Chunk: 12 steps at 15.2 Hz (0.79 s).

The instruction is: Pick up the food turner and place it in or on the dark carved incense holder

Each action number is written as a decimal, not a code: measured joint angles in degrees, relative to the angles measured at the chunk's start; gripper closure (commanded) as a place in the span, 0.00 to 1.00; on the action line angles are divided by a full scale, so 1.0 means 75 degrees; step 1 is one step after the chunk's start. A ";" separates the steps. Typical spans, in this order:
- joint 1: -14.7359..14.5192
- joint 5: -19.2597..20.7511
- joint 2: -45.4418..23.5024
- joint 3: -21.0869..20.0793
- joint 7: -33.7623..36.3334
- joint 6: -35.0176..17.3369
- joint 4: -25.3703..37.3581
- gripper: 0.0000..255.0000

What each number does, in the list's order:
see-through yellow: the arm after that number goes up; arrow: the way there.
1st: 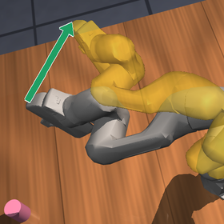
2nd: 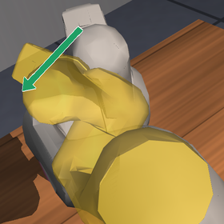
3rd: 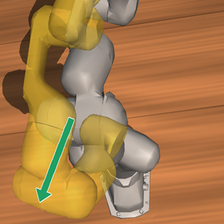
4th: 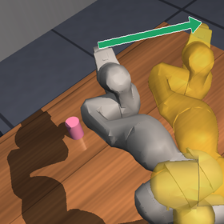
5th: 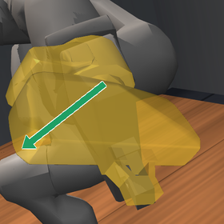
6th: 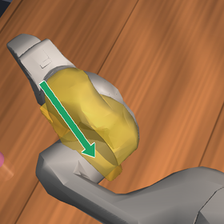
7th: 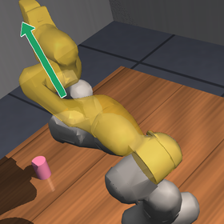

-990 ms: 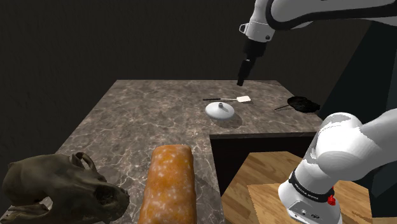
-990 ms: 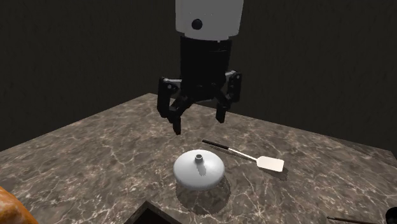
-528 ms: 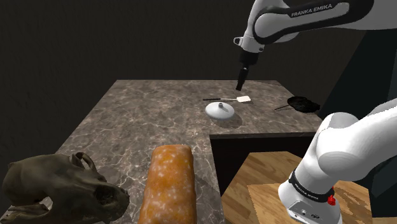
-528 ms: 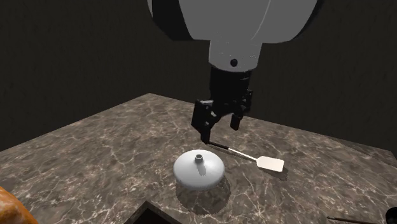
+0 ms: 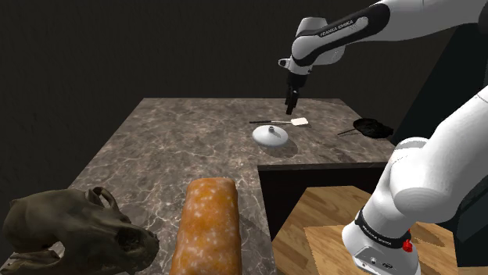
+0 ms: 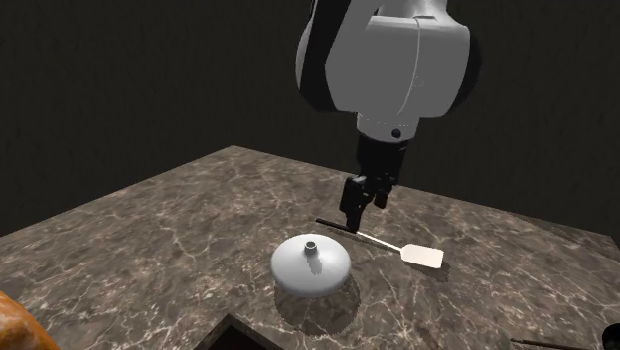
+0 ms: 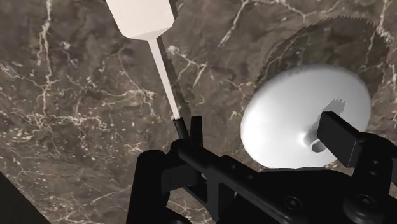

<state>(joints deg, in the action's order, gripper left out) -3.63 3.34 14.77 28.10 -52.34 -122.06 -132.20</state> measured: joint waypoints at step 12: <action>0.0027 -0.1867 -0.3135 0.0580 -0.3226 -0.0928 0.1514 0.00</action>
<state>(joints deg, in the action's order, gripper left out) -3.43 -10.66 -8.75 32.45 -76.53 -129.02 -120.84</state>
